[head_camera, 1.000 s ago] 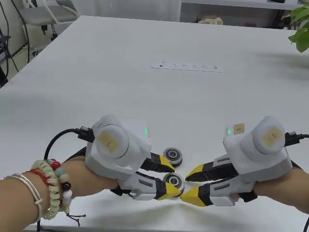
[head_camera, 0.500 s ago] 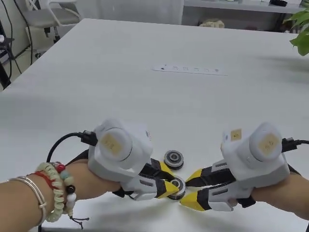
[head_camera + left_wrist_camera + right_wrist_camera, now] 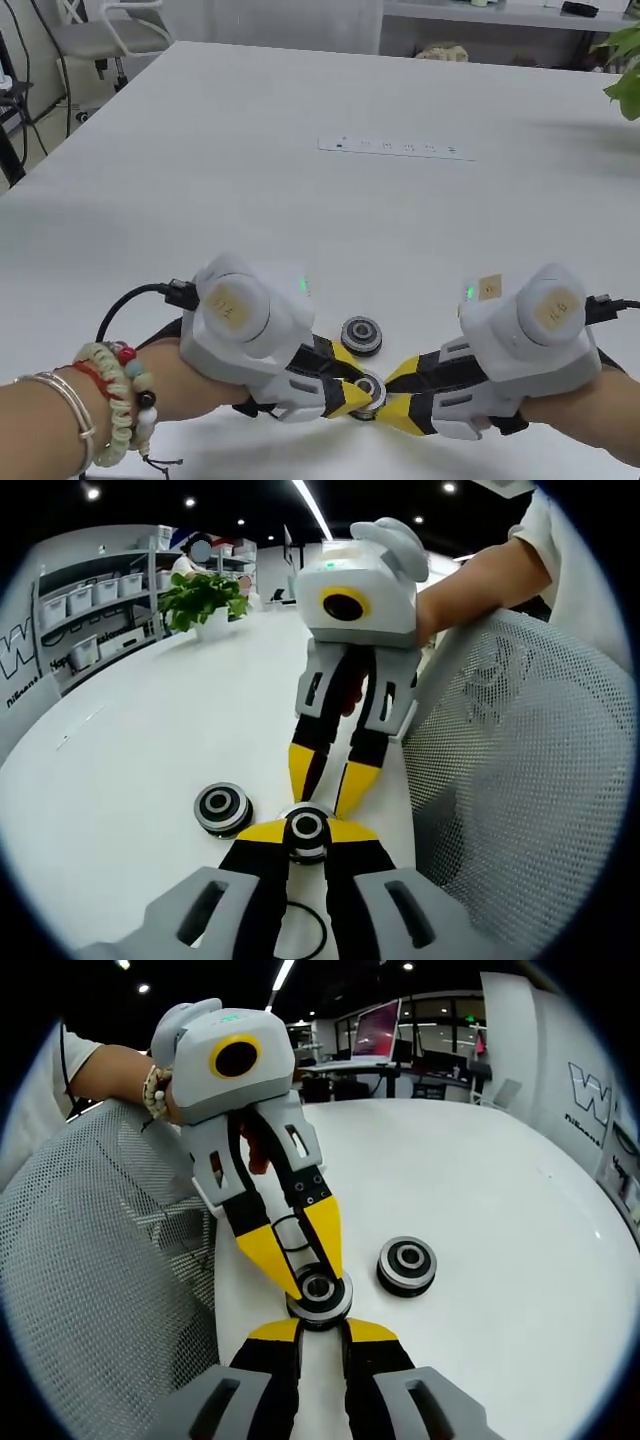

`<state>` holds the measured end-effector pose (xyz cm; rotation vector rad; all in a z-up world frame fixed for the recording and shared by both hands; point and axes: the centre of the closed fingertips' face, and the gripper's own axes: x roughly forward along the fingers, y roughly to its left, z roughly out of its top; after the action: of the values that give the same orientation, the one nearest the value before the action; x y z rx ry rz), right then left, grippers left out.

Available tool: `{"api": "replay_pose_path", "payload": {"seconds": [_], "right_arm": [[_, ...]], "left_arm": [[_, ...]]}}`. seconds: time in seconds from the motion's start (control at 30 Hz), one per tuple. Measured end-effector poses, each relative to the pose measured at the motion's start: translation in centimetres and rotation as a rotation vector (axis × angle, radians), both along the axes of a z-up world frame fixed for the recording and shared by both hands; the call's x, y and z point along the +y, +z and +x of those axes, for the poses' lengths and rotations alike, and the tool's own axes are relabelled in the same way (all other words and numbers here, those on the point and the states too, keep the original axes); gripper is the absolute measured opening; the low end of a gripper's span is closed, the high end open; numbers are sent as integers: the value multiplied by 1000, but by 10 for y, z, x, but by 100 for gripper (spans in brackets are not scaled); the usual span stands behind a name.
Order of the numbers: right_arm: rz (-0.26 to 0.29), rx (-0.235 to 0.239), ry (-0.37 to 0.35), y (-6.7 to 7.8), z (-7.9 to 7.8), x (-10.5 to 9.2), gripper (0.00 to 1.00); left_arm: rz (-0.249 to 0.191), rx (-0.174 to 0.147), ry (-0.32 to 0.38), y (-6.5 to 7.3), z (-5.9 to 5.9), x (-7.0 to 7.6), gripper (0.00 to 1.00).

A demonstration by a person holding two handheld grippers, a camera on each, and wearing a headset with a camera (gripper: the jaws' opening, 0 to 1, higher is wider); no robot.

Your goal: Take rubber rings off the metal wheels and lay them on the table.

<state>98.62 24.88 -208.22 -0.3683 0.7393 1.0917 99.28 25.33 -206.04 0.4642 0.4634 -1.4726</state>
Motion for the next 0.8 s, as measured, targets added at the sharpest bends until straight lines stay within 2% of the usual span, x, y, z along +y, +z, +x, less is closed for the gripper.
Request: {"api": "replay_pose_path", "payload": {"seconds": [0.07,0.1,0.23,0.33,0.47,0.6,0.67,0.73,0.77,0.8], "right_arm": [[-4,-1,1,0,0,-2,2],[-10,-14,-2,0,2,-3,1],[-11,-1,-14,0,1,-3,0],[14,54,-80,0,5,-6,0],[38,103,-141,1,6,-8,0],[71,148,-196,3,9,-10,0],[88,149,-218,5,12,-12,0],[140,177,-263,10,15,-11,0],[196,200,-279,16,15,-7,0],[185,216,-289,14,15,-9,0]], "left_arm": [[-3,2,2,-1,1,0,8],[-5,3,2,0,1,-1,8],[-7,5,3,0,1,-1,8],[-7,6,5,0,1,-1,8],[-6,7,8,-1,1,-2,8],[-6,8,10,-1,2,-2,8],[-6,7,10,-1,2,-2,8],[-6,7,12,-1,2,-1,8],[-7,7,13,-1,2,-2,8],[-6,4,13,-1,2,-2,8]]}}
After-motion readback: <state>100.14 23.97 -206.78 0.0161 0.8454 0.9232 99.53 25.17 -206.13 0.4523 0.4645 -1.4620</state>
